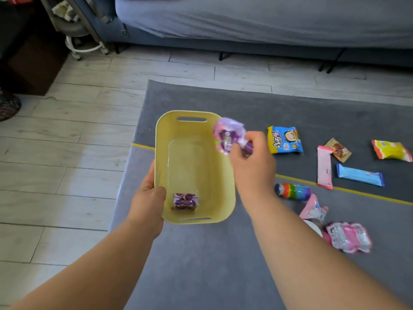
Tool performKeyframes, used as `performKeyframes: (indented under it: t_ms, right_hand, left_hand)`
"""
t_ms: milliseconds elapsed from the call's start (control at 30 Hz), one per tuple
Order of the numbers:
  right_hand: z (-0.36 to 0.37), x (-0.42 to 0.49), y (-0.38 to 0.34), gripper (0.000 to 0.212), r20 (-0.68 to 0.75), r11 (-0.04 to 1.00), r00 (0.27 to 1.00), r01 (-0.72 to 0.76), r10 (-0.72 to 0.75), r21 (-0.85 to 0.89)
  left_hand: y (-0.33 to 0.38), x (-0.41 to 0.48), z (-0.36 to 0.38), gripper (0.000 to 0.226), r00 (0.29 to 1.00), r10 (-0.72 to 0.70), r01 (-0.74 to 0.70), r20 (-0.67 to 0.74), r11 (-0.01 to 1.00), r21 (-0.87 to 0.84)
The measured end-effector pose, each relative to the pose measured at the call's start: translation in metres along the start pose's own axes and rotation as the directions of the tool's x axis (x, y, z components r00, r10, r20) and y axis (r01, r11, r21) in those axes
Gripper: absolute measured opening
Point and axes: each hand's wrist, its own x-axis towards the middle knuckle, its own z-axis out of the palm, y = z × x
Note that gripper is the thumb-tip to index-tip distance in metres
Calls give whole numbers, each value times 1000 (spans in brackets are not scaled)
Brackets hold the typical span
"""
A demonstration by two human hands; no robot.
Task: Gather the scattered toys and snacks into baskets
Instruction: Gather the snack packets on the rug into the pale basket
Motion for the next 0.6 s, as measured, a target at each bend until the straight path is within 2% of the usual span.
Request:
performKeyframes:
  t_ms: [67, 133, 233, 300, 400, 433, 500, 567, 600]
  right_hand:
    - [18, -15, -6, 11, 89, 980, 978, 193, -189, -44]
    - [37, -25, -2, 12, 226, 943, 937, 302, -265, -143]
    - [59, -32, 8, 11, 487, 848, 860, 368, -153, -383]
    - [69, -35, 11, 10, 581, 812, 808, 399, -91, -427]
    - [88, -39, 13, 4, 723, 777, 680, 521, -126, -354]
    - [94, -41, 13, 12, 767, 769, 630, 550, -124, -327]
    - [100, -42, 7, 28, 846, 777, 533, 540, -19, -323]
    - [103, -39, -2, 37, 856, 822, 518, 488, 0, -295]
    - [102, -35, -8, 39, 833, 849, 551, 461, -44, -260]
  left_hand:
    - [1, -1, 0, 80, 999, 0, 1, 44, 1000, -23]
    - [0, -1, -2, 79, 997, 6, -4, 78, 1000, -25]
    - [-2, 4, -8, 83, 994, 21, -21, 110, 1000, -2]
    - [-3, 7, -11, 83, 992, 32, -32, 121, 999, 0]
    - [-4, 11, -14, 83, 992, 36, -32, 118, 999, -38]
    - [-5, 14, -15, 85, 994, 30, -24, 103, 998, -64]
    - [-3, 20, -17, 89, 997, 24, -17, 69, 995, -95]
    - [2, 27, -22, 87, 999, 31, -28, 34, 994, -107]
    - [6, 29, -25, 84, 999, 34, -33, 12, 993, -112]
